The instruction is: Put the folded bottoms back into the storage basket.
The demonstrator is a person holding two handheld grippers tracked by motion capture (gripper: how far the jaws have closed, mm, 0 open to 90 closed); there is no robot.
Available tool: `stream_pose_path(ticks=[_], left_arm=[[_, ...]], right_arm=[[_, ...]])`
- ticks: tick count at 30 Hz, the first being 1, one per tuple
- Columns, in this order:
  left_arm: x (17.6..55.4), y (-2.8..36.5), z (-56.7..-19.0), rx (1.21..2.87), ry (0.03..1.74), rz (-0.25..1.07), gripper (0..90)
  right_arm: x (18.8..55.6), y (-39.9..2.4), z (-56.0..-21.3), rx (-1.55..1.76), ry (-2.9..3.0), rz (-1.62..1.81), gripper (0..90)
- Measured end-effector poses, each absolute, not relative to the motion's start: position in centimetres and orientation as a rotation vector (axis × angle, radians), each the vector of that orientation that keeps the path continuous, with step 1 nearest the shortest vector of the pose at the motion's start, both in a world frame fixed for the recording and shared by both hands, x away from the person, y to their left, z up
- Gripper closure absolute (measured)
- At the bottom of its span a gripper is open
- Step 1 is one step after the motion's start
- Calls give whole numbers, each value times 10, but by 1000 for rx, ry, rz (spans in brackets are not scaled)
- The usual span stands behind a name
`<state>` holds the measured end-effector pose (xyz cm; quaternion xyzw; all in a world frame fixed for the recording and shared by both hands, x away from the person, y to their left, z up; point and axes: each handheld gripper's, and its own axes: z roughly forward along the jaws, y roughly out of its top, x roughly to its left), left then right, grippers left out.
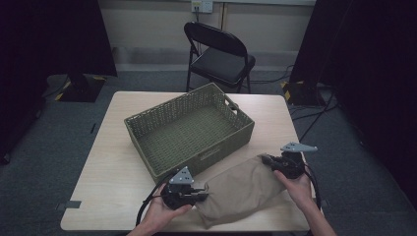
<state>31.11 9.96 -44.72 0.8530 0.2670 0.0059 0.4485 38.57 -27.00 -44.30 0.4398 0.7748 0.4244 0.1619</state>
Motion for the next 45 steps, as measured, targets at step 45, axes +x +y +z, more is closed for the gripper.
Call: stream_pose_path(ticks=[45], left_arm=[[308,111,-391,1973,622,90,810]], right_arm=[[382,-268,-380,1155,2072,1348,817]])
